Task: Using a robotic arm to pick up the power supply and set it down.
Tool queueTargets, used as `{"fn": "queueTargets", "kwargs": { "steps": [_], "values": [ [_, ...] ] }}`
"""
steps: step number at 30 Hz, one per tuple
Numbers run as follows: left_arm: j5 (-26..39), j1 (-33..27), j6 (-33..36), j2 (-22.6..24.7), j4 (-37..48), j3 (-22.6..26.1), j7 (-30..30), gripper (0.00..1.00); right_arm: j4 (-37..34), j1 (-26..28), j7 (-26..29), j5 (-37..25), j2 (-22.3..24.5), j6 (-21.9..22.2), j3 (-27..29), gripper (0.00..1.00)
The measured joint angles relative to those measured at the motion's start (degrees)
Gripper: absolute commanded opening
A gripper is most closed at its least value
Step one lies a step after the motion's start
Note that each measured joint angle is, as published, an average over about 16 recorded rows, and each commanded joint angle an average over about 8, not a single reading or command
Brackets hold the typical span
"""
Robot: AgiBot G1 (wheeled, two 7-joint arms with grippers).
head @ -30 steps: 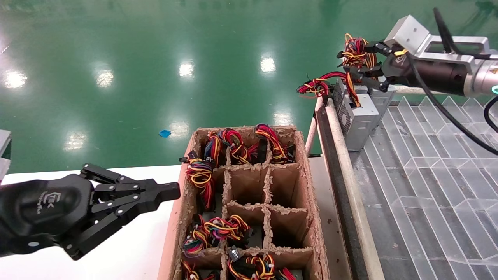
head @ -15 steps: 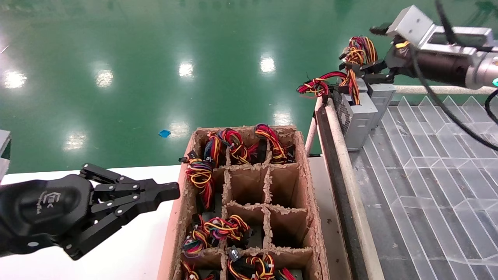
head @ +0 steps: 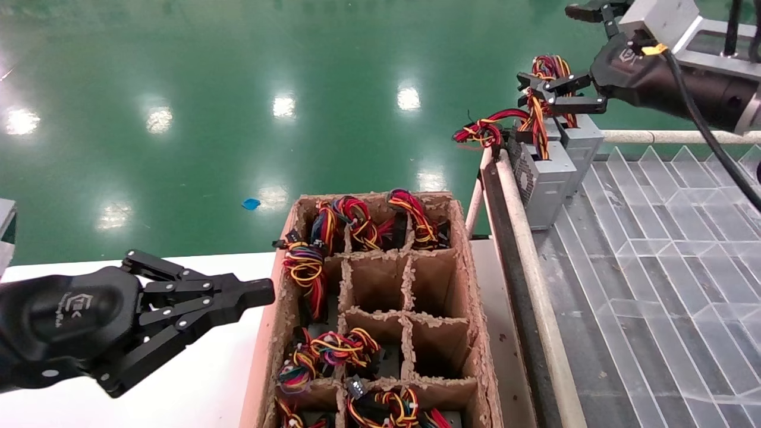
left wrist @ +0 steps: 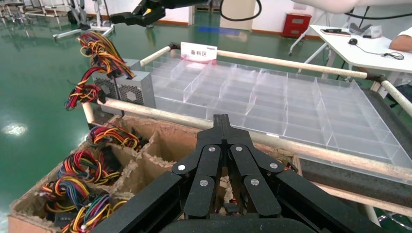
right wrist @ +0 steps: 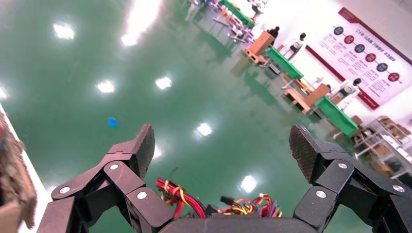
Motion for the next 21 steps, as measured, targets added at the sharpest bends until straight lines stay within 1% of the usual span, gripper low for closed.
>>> {"fn": "queueTargets", "kwargs": {
  "steps": [6,7,14,15,21],
  "values": [
    [0.00,0.00,0.00,0.00,0.00,0.00,0.00,0.00,4.94,-3.59,3.75,2.97,1.60,-1.80,0.12,1.00],
    [0.00,0.00,0.00,0.00,0.00,0.00,0.00,0.06,5.86,-4.28,4.48,3.54,1.91,-2.16,0.15,1.00],
    [0.00,0.00,0.00,0.00,0.00,0.00,0.00,0.93,12.27,-9.15,9.57,7.52,4.10,-4.73,0.37,1.00],
    [0.00,0.00,0.00,0.00,0.00,0.00,0.00,1.00,13.19,-9.85,10.30,8.09,4.41,-5.10,0.40,1.00],
    [0.00,0.00,0.00,0.00,0.00,0.00,0.00,1.00,18.67,-14.01,14.65,11.49,6.27,-7.30,0.58,1.00]
  ]
}}
